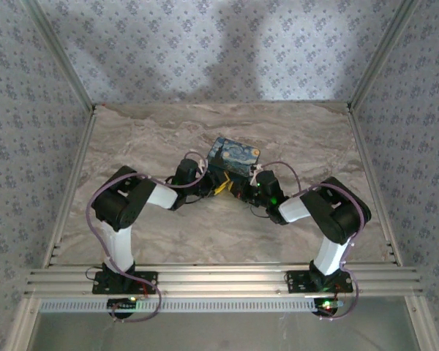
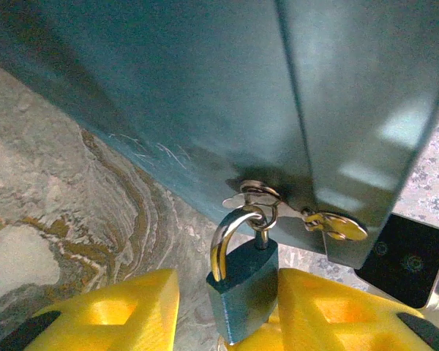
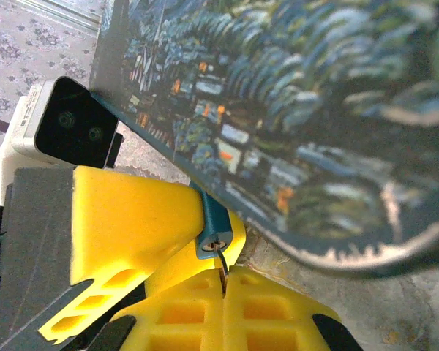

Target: Unlock a padlock with a key

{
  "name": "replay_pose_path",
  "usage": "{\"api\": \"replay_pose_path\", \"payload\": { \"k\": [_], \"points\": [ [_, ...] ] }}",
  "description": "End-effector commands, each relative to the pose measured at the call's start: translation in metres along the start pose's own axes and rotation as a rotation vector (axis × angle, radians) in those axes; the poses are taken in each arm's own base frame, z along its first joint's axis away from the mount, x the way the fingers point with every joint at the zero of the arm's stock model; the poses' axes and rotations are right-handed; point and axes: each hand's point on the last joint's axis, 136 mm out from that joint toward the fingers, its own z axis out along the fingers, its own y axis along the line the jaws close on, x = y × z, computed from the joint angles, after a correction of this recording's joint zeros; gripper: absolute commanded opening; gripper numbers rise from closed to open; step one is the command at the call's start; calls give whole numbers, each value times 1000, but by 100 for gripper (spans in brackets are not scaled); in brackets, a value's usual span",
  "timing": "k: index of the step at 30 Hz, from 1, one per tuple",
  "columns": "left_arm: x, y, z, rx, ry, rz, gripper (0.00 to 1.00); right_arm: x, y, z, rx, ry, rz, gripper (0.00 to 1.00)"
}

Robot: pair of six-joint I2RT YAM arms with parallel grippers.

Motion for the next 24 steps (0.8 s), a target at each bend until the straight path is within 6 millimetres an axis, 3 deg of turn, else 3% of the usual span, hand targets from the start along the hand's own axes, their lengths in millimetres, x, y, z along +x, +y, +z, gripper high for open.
{"api": "replay_pose_path", "payload": {
  "k": [1, 15, 24],
  "points": [
    [-3, -7, 6, 22, -12, 5, 37, -9, 27, -2, -76, -13, 34, 0],
    [-2, -10, 8, 28, -17, 8, 17, -14, 32, -6, -119, -28, 141, 0],
    [-1, -17, 4, 34, -35, 6, 10, -16, 14, -20, -67, -57, 132, 22]
  ]
}}
